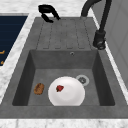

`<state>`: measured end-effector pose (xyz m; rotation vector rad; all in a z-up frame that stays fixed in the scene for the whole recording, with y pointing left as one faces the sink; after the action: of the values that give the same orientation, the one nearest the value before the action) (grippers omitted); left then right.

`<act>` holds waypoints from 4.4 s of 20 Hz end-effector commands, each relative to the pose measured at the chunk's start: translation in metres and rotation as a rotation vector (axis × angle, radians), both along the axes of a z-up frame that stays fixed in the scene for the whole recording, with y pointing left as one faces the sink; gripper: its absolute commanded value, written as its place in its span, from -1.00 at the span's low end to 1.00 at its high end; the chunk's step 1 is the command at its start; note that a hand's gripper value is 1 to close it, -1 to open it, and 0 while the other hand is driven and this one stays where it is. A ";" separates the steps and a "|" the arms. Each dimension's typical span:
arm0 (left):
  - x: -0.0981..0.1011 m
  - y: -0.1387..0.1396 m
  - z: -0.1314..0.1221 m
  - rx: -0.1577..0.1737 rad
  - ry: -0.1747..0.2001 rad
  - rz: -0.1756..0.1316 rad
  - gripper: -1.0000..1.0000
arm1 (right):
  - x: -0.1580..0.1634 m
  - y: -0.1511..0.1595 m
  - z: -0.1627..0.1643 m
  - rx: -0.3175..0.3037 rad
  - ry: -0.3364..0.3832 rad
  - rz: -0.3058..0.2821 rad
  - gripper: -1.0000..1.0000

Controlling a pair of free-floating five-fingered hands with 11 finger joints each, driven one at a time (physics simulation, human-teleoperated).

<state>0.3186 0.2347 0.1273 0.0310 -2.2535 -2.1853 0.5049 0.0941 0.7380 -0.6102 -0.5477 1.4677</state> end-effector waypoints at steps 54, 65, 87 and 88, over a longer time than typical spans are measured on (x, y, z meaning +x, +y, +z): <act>0.000 0.000 0.000 0.000 0.000 0.000 0.00 | 0.010 -0.004 0.001 0.086 -0.131 -0.020 -1.00; 0.000 0.000 0.000 0.000 0.000 0.000 0.00 | 0.028 -0.032 0.053 0.093 -0.065 0.009 -1.00; 0.000 0.000 0.000 0.000 0.000 0.000 0.00 | 0.019 -0.159 -0.010 0.175 -0.151 0.105 -1.00; 0.000 0.000 0.000 0.000 0.000 0.000 0.00 | 0.020 -0.165 -0.018 0.178 -0.157 0.106 -1.00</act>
<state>0.3186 0.2347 0.1273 0.0310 -2.2535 -2.1853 0.5228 -0.0521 0.7420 -0.5447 -0.7930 1.4317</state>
